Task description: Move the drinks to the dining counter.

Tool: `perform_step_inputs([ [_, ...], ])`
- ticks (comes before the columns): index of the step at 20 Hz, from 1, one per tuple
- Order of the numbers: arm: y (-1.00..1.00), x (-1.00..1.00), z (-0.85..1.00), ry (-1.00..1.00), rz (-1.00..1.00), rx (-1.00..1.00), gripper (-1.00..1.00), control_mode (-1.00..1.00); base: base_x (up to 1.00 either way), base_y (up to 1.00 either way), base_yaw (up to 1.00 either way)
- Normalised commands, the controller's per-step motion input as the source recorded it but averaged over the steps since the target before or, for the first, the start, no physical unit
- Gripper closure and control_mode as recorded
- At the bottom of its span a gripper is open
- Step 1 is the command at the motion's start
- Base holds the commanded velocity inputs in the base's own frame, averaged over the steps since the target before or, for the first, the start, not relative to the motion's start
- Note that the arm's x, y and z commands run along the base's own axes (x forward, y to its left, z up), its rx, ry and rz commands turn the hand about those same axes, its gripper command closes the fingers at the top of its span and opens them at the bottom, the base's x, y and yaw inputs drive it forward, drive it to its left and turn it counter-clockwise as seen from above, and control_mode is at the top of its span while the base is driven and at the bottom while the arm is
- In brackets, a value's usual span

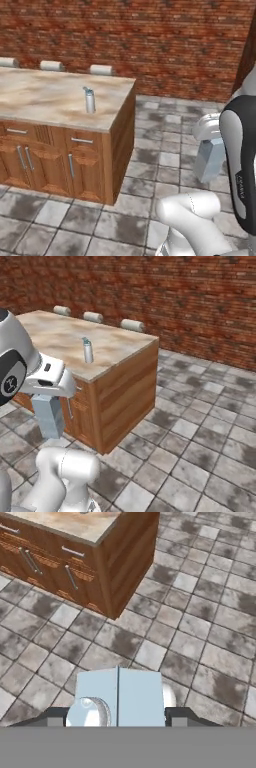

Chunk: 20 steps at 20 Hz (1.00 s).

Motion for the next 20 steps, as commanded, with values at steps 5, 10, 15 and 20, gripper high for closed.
perform_step_inputs([
  [5,0.0,0.0,0.0,0.0,0.0,0.0,1.0,1.0,0.67,1.0,-0.47],
  [10,0.0,0.0,0.0,0.0,0.0,0.0,1.0,1.0,0.63,1.0,-0.42],
  [15,0.0,0.0,0.0,0.0,0.0,0.0,1.0,1.0,0.6,1.0,-0.39],
  [20,0.0,0.0,0.0,0.0,0.0,0.0,1.0,1.0,0.65,1.0,-0.35],
])
